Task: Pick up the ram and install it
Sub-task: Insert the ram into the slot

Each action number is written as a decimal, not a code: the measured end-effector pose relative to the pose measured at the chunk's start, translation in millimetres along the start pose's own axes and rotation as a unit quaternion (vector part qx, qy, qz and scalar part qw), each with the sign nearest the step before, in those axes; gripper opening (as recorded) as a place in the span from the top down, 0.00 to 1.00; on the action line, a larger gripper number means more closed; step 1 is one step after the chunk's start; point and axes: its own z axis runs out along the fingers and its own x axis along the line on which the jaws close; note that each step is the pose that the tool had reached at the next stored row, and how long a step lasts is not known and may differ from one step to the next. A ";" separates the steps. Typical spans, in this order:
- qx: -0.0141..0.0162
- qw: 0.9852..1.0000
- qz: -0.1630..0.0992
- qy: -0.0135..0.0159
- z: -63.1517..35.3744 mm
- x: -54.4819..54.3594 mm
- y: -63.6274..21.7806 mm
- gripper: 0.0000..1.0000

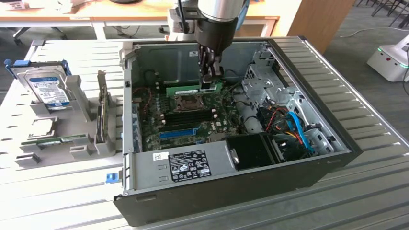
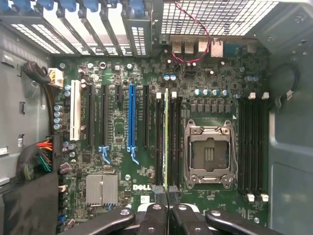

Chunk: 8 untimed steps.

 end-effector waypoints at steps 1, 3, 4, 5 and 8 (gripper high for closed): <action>0.000 1.000 0.000 0.000 1.4 0.0 0.0 0.88; 0.000 1.000 0.000 0.000 4.4 0.1 -0.1 0.88; 0.000 1.000 0.000 0.000 6.0 0.1 -0.1 0.88; 0.000 1.000 0.000 0.000 7.5 0.1 -0.1 0.88; 0.000 1.000 0.000 0.000 12.3 0.2 -0.1 0.88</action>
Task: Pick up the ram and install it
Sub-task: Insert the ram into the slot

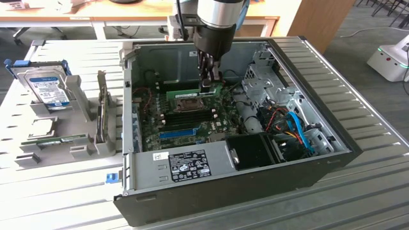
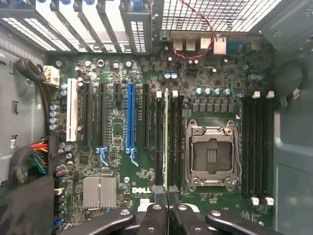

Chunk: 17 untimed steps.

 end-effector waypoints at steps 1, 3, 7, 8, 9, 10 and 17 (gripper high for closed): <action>0.000 1.000 0.000 0.000 1.6 0.0 0.0 0.88; 0.000 1.000 0.000 0.000 5.0 0.1 0.0 0.88; 0.000 1.000 0.000 0.000 12.1 0.2 0.0 0.88; 0.000 1.000 0.000 0.000 14.0 0.2 0.1 0.88; 0.000 1.000 0.000 0.000 15.8 0.3 0.1 0.88; 0.000 1.000 0.000 0.000 17.5 0.3 0.1 0.88; 0.000 1.000 0.000 0.000 29.1 0.5 0.6 0.88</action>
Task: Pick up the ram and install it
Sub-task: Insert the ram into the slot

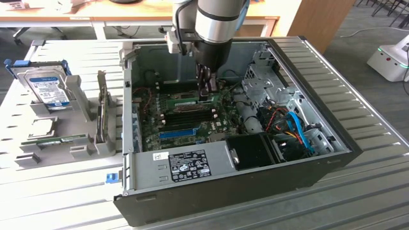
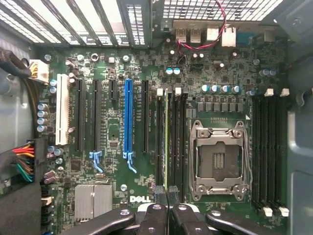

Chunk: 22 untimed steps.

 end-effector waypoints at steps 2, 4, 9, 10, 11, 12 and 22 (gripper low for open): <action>0.000 1.000 0.000 0.000 2.9 0.0 0.3 0.88; 0.000 1.000 0.000 0.000 5.7 0.1 0.6 0.88; 0.000 1.000 0.000 0.000 11.8 0.2 1.0 0.88; 0.000 1.000 0.000 0.000 13.2 0.2 1.1 0.88; 0.000 1.000 0.000 0.000 14.5 0.2 1.1 0.88; 0.000 1.000 0.000 0.000 15.8 0.3 1.2 0.88; 0.000 1.000 0.000 0.000 27.8 0.5 2.1 0.88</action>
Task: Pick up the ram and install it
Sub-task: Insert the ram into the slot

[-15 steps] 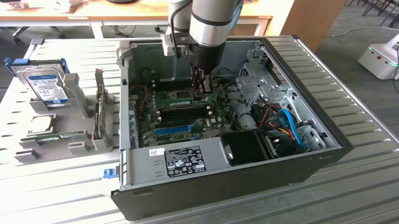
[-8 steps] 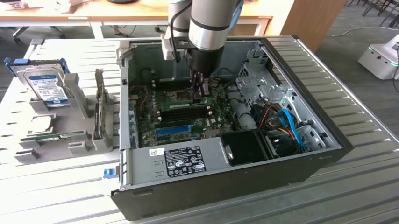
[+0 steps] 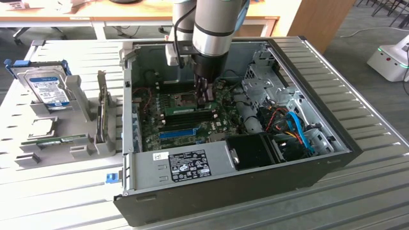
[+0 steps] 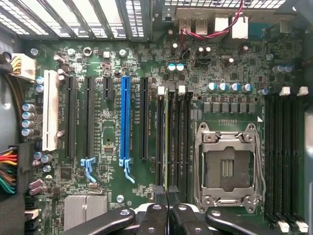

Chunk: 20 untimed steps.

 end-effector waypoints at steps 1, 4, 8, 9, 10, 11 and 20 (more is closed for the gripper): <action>0.000 1.000 0.000 0.000 0.8 0.0 0.1 0.88; 0.000 1.000 0.000 0.000 1.6 0.1 0.2 0.88; 0.000 1.000 0.000 0.000 1.7 0.0 0.2 0.88; 0.000 1.000 0.000 0.000 2.2 0.0 0.2 0.88; 0.000 1.000 0.000 0.000 3.0 0.0 0.1 0.88; 0.000 1.000 0.000 0.000 3.9 0.1 0.1 0.88; 0.000 1.000 0.000 0.000 11.7 0.2 -0.1 0.88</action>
